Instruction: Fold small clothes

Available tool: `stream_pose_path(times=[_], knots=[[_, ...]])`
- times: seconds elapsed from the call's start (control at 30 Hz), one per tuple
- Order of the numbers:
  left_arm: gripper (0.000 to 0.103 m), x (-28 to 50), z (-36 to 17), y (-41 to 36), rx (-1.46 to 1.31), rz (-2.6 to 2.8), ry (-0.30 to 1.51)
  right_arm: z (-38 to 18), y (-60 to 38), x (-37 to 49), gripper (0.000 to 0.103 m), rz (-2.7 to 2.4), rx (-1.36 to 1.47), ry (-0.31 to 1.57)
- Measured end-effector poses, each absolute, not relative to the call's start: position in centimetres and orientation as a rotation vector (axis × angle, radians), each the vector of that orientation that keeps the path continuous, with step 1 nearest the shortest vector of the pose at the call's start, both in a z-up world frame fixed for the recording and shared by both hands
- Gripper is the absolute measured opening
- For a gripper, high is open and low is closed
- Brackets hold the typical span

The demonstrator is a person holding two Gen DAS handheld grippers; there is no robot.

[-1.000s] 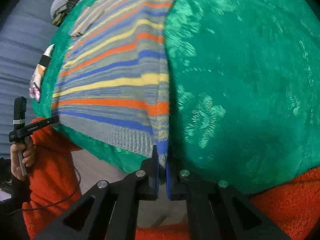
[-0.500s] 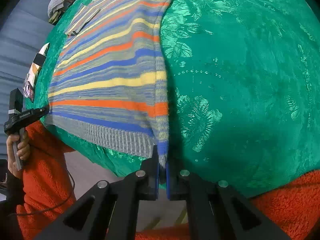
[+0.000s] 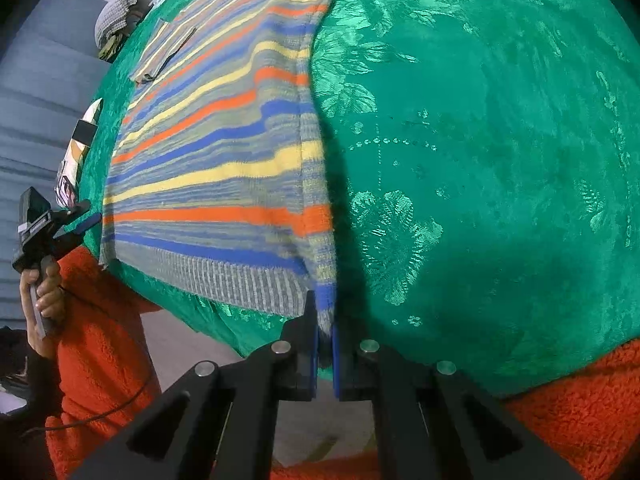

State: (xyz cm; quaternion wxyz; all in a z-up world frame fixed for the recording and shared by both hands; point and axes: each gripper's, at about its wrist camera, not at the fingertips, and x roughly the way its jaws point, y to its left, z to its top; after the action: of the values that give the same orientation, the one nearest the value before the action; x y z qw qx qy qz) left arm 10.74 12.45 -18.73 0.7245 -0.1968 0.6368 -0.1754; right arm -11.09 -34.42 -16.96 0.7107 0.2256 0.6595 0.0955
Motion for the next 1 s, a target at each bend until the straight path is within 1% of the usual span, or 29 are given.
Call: stream_pose_path(times=[0.2,0.23,0.27,0.33,0.5,0.6,0.67,0.73,0.77,0.83,0.87,0.9,0.93,0.97,1.0], knots=[[0.031,10.3,-19.4,8.7,-0.314,-0.423,1.424,-17.1,-34.7,-11.2,0.004,0.215,0.519,1.459],[0.023,10.3,-19.5,8.4,-0.296,-0.417,1.422,-17.1,-34.7,-11.1,0.004,0.215,0.518,1.459],[0.003,10.3,-19.7,8.3,-0.278,-0.410,1.427,-17.1,-34.7,-11.2,0.004,0.215,0.517,1.459],[0.003,10.3,-19.6,8.5,-0.256,-0.390,1.434,-17.1,-34.7,-11.1,0.004,0.216,0.516,1.459],[0.000,9.8,-16.0,8.6,-0.022,-0.296,1.347,-14.9,-34.0,-11.4,0.004,0.200,0.419,1.441],[0.000,9.8,-17.5,7.2,0.104,-0.253,1.375,-15.3,-33.0,-11.3,0.004,0.194,0.359,1.474],[0.000,9.7,-19.1,6.4,0.164,-0.225,1.384,-16.9,-32.9,-11.1,0.004,0.182,0.366,1.513],[0.001,9.5,-19.3,6.1,0.166,-0.204,1.374,-17.4,-33.2,-10.9,0.004,0.168,0.403,1.518],[0.004,9.4,-19.2,6.2,0.157,-0.193,1.371,-17.3,-33.2,-10.9,0.004,0.166,0.404,1.516],[0.008,9.2,-19.1,6.7,0.137,-0.169,1.382,-17.0,-33.3,-11.1,0.004,0.170,0.398,1.509],[0.020,9.0,-18.8,7.0,0.127,-0.160,1.390,-17.0,-33.4,-11.1,0.005,0.169,0.407,1.515],[0.030,8.7,-18.3,7.5,0.124,-0.145,1.386,-17.0,-33.7,-11.3,0.006,0.164,0.421,1.533],[0.052,8.1,-17.7,8.3,0.126,-0.127,1.368,-16.9,-34.0,-11.6,0.012,0.158,0.431,1.552],[0.065,7.5,-16.5,8.9,0.130,-0.108,1.328,-16.5,-34.4,-12.0,0.016,0.142,0.423,1.571],[0.068,6.9,-15.0,9.5,0.138,-0.090,1.273,-15.4,-35.1,-12.3,0.017,0.131,0.406,1.567]])
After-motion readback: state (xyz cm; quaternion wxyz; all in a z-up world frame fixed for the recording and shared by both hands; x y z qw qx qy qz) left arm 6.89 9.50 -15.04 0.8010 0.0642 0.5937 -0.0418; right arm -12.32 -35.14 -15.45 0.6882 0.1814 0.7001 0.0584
